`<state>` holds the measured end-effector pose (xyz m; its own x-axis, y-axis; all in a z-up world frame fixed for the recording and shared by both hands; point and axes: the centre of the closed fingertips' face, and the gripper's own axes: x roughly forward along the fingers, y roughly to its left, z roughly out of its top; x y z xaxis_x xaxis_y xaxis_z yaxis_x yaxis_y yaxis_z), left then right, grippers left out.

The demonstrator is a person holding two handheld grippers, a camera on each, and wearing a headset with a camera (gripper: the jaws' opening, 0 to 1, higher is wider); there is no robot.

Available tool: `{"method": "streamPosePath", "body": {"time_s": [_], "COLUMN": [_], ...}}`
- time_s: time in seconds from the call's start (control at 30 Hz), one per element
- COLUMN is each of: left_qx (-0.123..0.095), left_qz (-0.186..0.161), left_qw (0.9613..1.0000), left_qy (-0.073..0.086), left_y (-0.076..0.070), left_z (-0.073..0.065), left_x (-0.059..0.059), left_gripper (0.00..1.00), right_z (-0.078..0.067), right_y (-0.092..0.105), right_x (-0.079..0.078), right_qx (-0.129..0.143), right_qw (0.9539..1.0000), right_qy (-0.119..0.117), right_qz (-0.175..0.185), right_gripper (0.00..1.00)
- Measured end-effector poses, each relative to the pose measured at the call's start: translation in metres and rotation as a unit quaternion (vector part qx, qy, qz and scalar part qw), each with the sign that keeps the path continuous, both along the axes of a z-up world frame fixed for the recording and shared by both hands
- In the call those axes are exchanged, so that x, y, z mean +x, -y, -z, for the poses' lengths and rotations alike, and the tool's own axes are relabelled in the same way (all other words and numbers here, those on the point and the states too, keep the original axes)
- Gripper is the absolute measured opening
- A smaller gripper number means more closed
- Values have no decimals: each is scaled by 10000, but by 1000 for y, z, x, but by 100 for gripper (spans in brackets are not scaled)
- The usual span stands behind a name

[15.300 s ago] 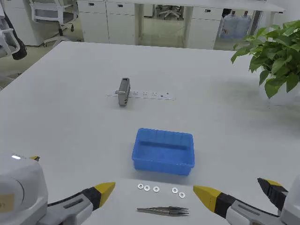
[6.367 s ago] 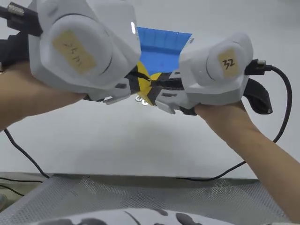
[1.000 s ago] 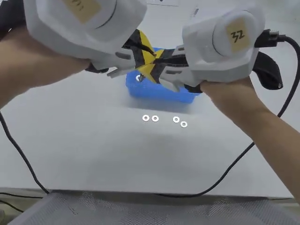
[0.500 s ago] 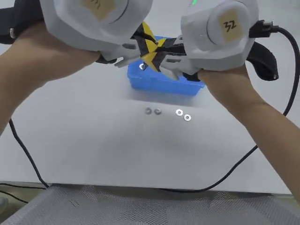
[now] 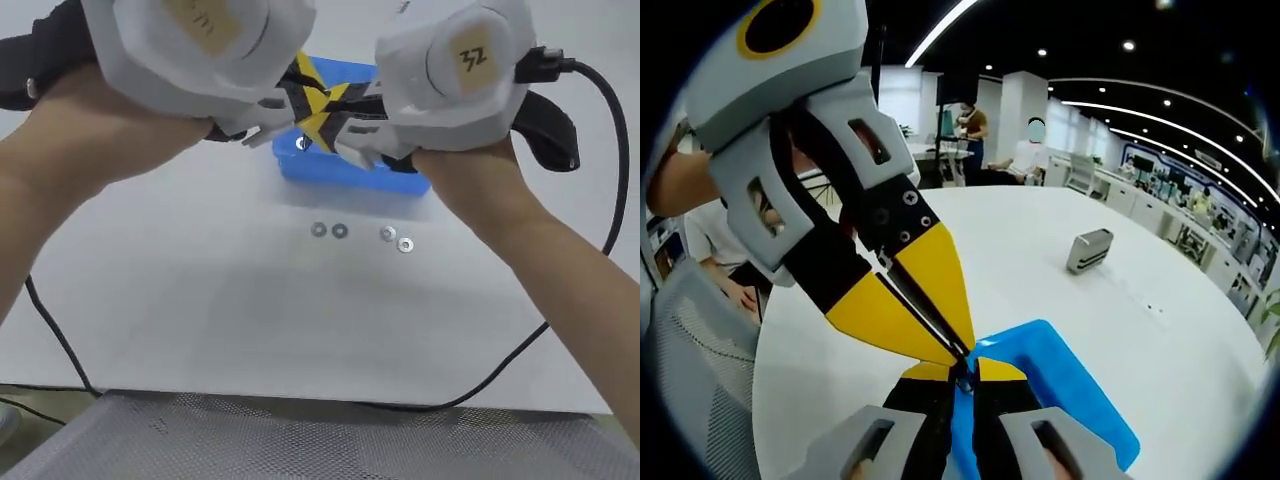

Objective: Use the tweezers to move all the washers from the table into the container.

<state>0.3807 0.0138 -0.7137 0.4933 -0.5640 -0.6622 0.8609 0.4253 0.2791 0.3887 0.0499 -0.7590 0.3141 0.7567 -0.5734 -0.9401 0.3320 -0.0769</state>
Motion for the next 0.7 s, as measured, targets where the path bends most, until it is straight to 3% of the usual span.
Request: {"method": "streamPosePath", "body": {"time_s": [0.17,0.33,0.57,0.7], "left_qx": [11,-188,-183,-213], "left_qz": [-82,-196,-269,-292], "left_qw": [10000,9996,9995,9993], "left_qy": [-50,-34,-48,-10], "left_y": [-1,0,-4,-7], "left_z": [5,4,5,-2], "left_x": [1,3,-2,-4], "left_gripper": [0,0,0,0], "right_z": [4,2,2,-4], "right_y": [-1,3,-1,0], "right_x": [0,5,1,-1], "right_qx": [-75,28,241,265], "right_qw": [10000,10000,9992,9994], "right_qy": [-5,-87,-321,-233], "right_qz": [-61,-15,12,-29], "right_gripper": [2,2,5,6]}}
